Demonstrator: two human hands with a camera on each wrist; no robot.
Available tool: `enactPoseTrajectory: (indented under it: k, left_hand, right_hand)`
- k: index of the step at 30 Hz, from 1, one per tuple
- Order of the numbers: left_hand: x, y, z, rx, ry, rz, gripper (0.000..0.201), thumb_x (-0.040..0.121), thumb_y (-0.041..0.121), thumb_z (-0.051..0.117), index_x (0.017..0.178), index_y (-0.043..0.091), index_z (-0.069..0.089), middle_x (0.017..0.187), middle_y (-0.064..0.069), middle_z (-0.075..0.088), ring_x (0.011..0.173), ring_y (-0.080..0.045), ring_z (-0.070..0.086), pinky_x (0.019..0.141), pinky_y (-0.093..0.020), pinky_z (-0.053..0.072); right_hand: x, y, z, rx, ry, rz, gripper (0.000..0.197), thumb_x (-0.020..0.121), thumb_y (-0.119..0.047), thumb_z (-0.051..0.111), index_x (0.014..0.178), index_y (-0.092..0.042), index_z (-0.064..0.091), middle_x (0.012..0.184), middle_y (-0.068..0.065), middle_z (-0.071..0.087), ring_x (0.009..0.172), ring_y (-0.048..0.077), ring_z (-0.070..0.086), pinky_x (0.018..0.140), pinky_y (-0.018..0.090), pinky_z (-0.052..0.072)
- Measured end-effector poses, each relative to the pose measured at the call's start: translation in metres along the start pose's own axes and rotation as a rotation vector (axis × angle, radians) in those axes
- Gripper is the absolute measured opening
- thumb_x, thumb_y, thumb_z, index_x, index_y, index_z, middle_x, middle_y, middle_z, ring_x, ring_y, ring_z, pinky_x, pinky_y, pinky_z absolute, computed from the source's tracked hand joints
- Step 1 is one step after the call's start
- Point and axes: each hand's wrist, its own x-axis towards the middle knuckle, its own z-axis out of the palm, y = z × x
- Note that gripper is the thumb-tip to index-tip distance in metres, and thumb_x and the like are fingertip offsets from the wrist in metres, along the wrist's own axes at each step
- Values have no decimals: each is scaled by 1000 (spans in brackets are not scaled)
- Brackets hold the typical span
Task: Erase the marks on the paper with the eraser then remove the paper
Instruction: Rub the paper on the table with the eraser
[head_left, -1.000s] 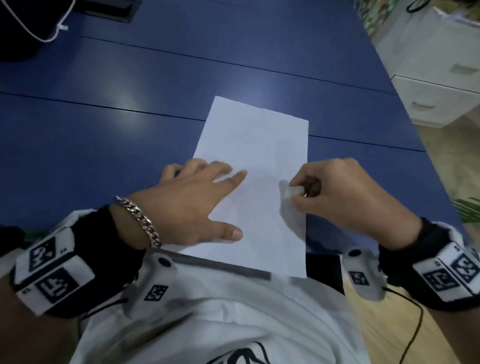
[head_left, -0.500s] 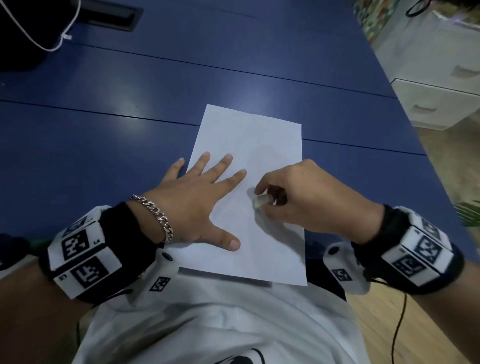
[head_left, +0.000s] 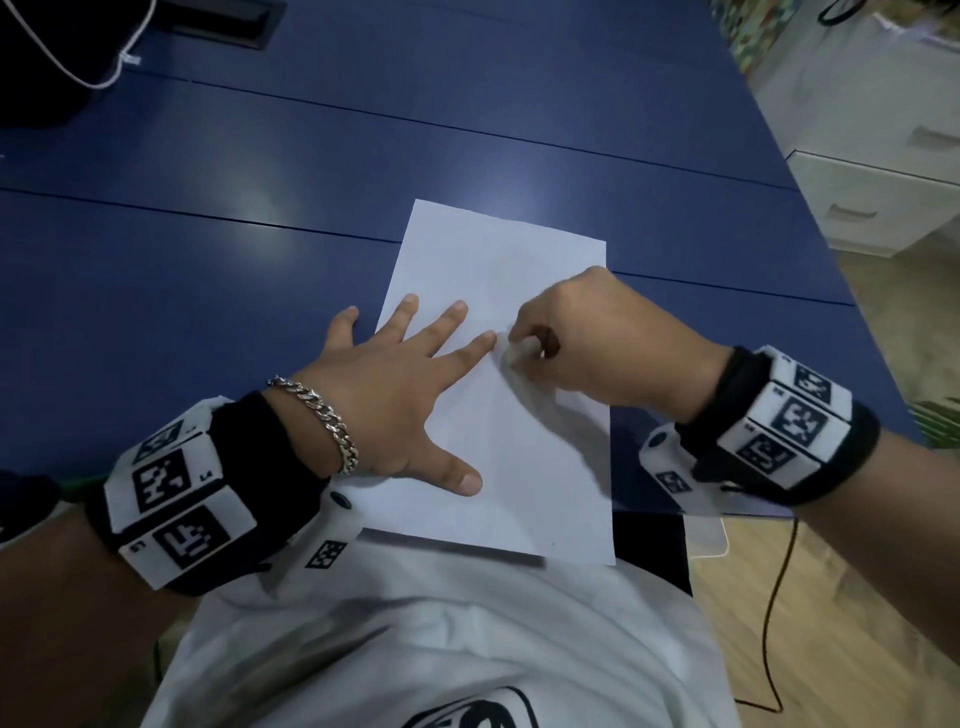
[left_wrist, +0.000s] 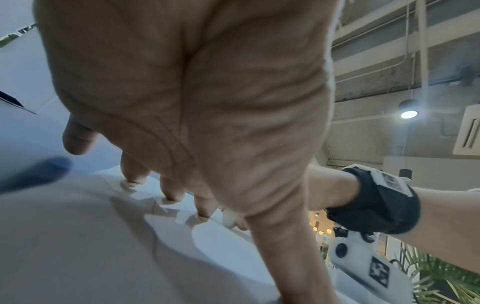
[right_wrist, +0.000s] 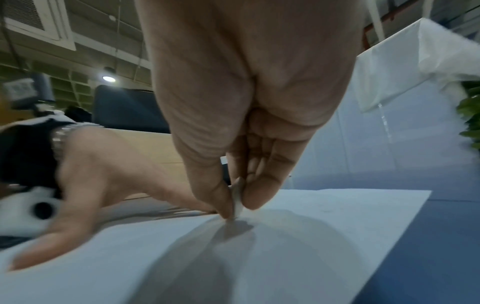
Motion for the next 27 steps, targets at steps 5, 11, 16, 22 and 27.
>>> enactPoseTrajectory:
  k: [5,11,16,22,27]
  left_hand:
    - [-1,0,-1,1,-2,-4,131,59,104,45,153,51,-27,165,14,-35,156,-27,-25,119,-69,-4]
    - [-2,2,-2,22,-4,-7,130,60,105,42,153,49,-29,165,13,-35,156,-27,-25,119,-70,-4]
    - [-2,2,-3,21,-4,-9,130,58,105,42,153,49,-28,165,14,-35,156,-27,-25,119,-70,-4]
    - [-8,0,-4,-9,18,4,127,60,104,44,153,53,-25,165,15,-34,156,-23,-26,119,-68,-11]
    - [-17,-1,-10,-75,91,12,102,75,93,47,159,52,4,170,15,-3,157,-18,0,123,-54,-3]
  right_hand:
    - [-14,-21,6,-41,-98,-106,13,88,-23,63,80,-16,70,70,0,67,65,20,58,63,34,49]
    - [5,1,-4,7,-17,23,15,91,-24,64,83,-17,74,70,-4,69,68,19,63,66,38,57]
    - [-14,-14,7,-36,-80,-56,15,88,-25,63,78,-17,70,69,0,68,65,19,61,63,34,51]
    - [-58,-1,11,67,15,74,13,95,-24,66,104,-26,76,88,-11,72,77,8,66,75,30,57]
    - [-86,-3,29,161,75,155,4,96,-24,69,97,-28,70,78,-14,67,70,7,64,65,26,55]
